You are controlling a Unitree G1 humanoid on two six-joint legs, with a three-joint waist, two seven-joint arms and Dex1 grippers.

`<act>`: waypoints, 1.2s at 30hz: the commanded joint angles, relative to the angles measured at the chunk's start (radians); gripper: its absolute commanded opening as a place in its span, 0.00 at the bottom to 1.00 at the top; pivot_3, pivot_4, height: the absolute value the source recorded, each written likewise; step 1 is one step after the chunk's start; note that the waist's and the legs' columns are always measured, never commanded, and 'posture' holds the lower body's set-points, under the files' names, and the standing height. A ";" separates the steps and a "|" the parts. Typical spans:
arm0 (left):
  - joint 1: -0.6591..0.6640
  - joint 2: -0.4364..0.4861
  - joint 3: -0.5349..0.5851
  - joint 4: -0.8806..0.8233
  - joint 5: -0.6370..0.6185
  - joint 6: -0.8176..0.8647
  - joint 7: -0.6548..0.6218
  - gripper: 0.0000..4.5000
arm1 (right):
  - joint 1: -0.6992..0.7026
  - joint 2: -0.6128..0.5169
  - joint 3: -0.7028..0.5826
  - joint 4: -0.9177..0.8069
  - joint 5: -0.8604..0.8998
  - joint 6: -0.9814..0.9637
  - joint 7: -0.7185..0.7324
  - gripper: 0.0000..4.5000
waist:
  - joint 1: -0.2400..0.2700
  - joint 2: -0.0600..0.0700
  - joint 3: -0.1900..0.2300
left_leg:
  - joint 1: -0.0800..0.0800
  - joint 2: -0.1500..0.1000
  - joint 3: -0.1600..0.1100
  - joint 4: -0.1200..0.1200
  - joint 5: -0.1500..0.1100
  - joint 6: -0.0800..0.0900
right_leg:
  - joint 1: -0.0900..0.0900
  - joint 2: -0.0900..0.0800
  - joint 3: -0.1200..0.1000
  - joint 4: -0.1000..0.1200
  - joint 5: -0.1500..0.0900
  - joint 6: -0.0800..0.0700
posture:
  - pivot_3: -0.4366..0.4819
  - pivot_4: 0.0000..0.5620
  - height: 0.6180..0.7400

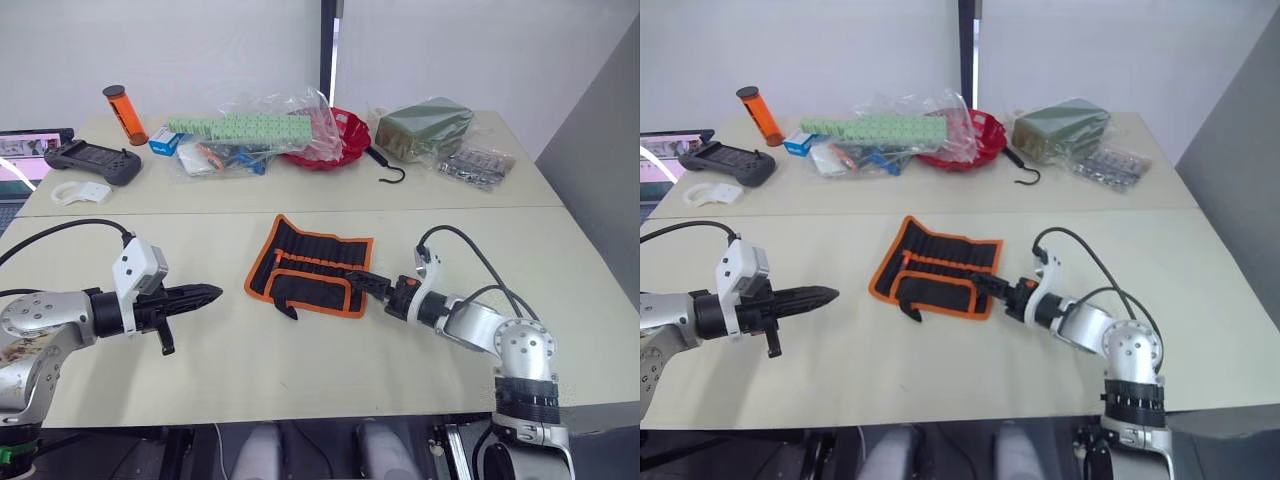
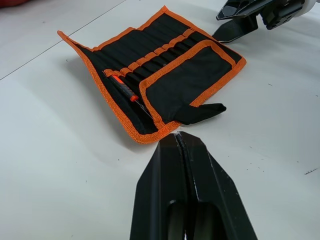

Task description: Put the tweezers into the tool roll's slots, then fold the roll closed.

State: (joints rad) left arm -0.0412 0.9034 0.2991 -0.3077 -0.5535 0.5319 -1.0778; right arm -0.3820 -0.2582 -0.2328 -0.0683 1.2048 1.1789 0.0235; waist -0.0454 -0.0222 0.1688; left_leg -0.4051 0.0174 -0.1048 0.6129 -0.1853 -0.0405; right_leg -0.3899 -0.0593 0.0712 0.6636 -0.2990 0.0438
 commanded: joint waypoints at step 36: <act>-0.002 -0.003 -0.013 -0.004 0.009 -0.056 0.013 0.00 | 0.022 -0.011 -0.033 -0.023 0.088 -0.021 0.045 0.01 | 0.001 0.000 0.000 | 0.000 0.000 0.000 0.000 0.000 0.000 | 0.000 0.000 0.000 0.000 0.000 0.000 | 0.48 0.27 1.00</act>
State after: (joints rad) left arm -0.0410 0.8985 0.2762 -0.2995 -0.5478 0.4989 -1.0682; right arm -0.3422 -0.2569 -0.2475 -0.0802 1.2787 1.1670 0.0473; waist -0.0447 -0.0221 0.1689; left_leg -0.4050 0.0174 -0.1048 0.6129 -0.1853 -0.0405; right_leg -0.3899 -0.0593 0.0713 0.6638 -0.2989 0.0438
